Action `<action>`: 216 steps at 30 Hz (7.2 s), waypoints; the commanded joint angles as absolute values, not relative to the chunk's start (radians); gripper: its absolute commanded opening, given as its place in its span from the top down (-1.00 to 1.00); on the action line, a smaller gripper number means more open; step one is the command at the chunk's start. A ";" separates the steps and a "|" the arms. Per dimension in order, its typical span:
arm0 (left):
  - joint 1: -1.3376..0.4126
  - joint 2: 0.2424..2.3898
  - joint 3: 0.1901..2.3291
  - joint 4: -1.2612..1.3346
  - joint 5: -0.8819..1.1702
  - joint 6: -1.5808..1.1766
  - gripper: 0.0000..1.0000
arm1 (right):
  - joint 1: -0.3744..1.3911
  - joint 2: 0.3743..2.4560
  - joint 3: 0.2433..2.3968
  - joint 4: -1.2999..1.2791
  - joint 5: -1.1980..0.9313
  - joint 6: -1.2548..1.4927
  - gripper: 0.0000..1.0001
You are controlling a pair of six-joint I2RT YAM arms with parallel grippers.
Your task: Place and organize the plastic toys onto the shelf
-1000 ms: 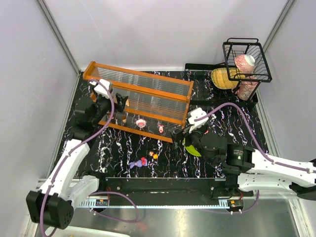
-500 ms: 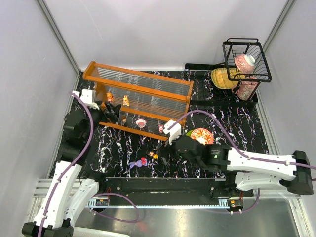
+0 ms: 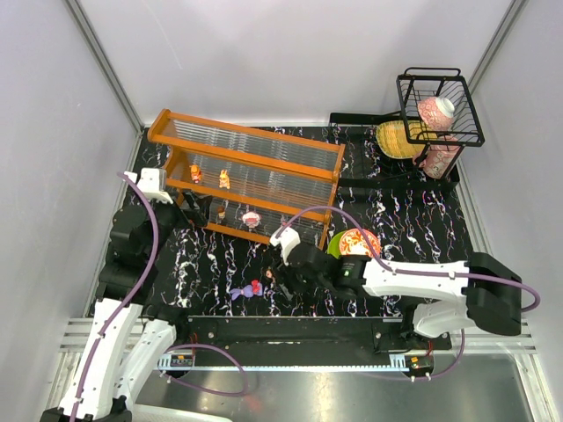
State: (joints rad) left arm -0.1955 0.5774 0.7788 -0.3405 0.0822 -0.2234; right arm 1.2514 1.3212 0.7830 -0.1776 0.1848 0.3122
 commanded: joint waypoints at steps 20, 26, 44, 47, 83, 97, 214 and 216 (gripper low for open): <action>-0.196 0.560 0.811 -0.342 0.014 -0.230 -0.98 | 1.112 1.563 0.851 -0.008 -0.031 0.255 -0.20; -0.196 0.561 0.811 -0.341 0.008 -0.224 -0.98 | 1.091 1.600 0.867 0.034 -0.061 0.244 -0.18; -0.196 0.563 0.801 -0.337 0.003 -0.218 -0.98 | 1.065 1.667 0.887 0.044 -0.081 0.227 0.00; -0.196 0.561 0.799 -0.336 0.003 -0.218 -0.98 | 1.065 1.667 0.879 0.044 -0.087 0.230 0.03; -0.198 0.707 1.063 -0.615 0.256 -0.630 -0.98 | 1.248 1.252 1.022 -0.104 0.513 0.066 1.00; -0.212 0.687 1.097 -0.571 0.413 -0.957 -0.98 | 1.382 1.298 0.971 0.506 0.916 -0.420 1.00; -0.535 0.815 1.243 -0.581 0.072 -1.005 0.04 | 1.496 1.795 1.220 1.537 0.992 -1.750 1.00; -0.535 0.815 1.244 -0.580 0.075 -1.003 0.07 | 1.496 1.796 1.218 1.537 0.992 -1.749 1.00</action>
